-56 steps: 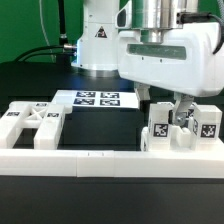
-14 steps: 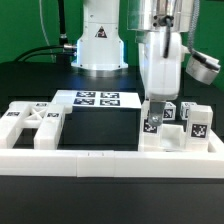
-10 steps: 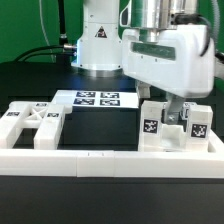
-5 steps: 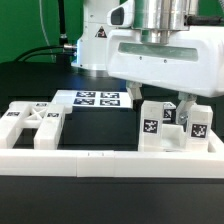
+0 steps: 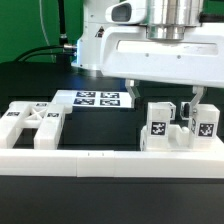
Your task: Assemble chair
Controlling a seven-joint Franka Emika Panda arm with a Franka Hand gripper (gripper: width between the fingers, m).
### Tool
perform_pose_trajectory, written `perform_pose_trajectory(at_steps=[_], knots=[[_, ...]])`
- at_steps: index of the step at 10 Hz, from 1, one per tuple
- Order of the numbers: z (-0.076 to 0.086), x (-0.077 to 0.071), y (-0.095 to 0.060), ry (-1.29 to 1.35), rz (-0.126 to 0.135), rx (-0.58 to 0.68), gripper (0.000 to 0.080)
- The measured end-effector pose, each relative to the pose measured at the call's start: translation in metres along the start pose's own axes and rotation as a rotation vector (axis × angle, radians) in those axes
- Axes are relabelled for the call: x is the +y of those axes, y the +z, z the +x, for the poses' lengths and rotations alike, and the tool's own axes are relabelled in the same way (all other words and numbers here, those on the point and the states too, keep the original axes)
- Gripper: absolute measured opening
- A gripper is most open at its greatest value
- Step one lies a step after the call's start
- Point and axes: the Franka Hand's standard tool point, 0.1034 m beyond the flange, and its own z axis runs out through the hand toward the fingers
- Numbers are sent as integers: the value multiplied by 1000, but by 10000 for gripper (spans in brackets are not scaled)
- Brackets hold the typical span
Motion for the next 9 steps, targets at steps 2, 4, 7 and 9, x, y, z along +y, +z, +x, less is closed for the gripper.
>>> perform_pose_trajectory(at_steps=[2,4,7,9], knots=[[-4,6,-1,-39,7,23,648],[-3,6,0,-36,5,22,648],[3,21,-1,-241,7,70,648],[4,25,-3,-302,9,86,648]])
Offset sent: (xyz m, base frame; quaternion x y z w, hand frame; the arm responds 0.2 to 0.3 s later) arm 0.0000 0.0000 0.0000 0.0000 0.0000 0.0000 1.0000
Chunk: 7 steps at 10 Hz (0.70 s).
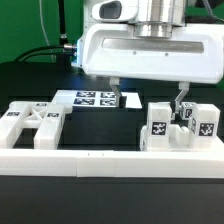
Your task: Assemble chair
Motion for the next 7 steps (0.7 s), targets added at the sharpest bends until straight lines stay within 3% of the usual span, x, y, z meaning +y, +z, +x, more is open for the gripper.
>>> perform_pose_trajectory(at_steps=[5,7], knots=[[0,0,0,-39,-1,1,648],[1,-3,-5,-240,7,17,648]])
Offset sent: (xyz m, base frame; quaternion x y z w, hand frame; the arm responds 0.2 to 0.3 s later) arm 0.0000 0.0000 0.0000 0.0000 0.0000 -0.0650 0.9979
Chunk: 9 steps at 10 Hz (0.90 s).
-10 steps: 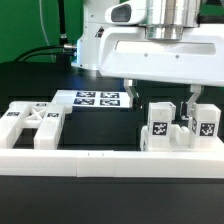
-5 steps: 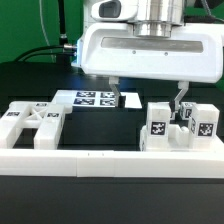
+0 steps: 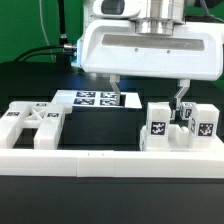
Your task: Assemble chair
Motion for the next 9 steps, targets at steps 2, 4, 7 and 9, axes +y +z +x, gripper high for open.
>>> perform_pose_trajectory(at_steps=[2,4,7,9], knots=[[1,0,-1,-92,-1,13,648],[1,1,0,-113,-6,17,648],[-9,-10,10,-119,0,36,648],[-11,-15,17,-103,-5,52,648]])
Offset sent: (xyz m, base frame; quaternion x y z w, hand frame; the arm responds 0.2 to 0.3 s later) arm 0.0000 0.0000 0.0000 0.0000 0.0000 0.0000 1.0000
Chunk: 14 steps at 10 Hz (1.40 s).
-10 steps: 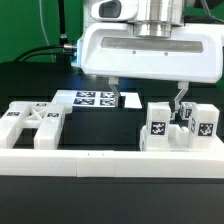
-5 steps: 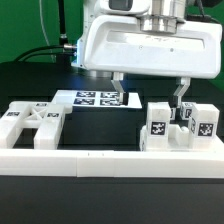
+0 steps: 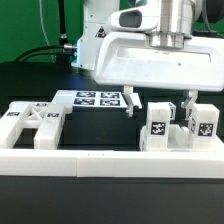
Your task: Assemble chair
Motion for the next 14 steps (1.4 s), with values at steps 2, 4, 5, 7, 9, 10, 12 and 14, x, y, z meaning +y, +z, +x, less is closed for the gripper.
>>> perform_pose_trajectory(at_steps=[2,4,5,7,9,10,12,14], knots=[[-1,1,1,1,-2,-1,648],[-5,2,7,0,-12,8,648],[-11,-1,17,-5,-18,6,648],[-19,-3,30,-17,-28,5,648],[-27,-2,40,-23,-38,-1,648],[-28,-1,42,-23,-40,-5,648],[-31,0,45,-23,-42,-10,648],[-31,0,45,-23,-42,-11,521]])
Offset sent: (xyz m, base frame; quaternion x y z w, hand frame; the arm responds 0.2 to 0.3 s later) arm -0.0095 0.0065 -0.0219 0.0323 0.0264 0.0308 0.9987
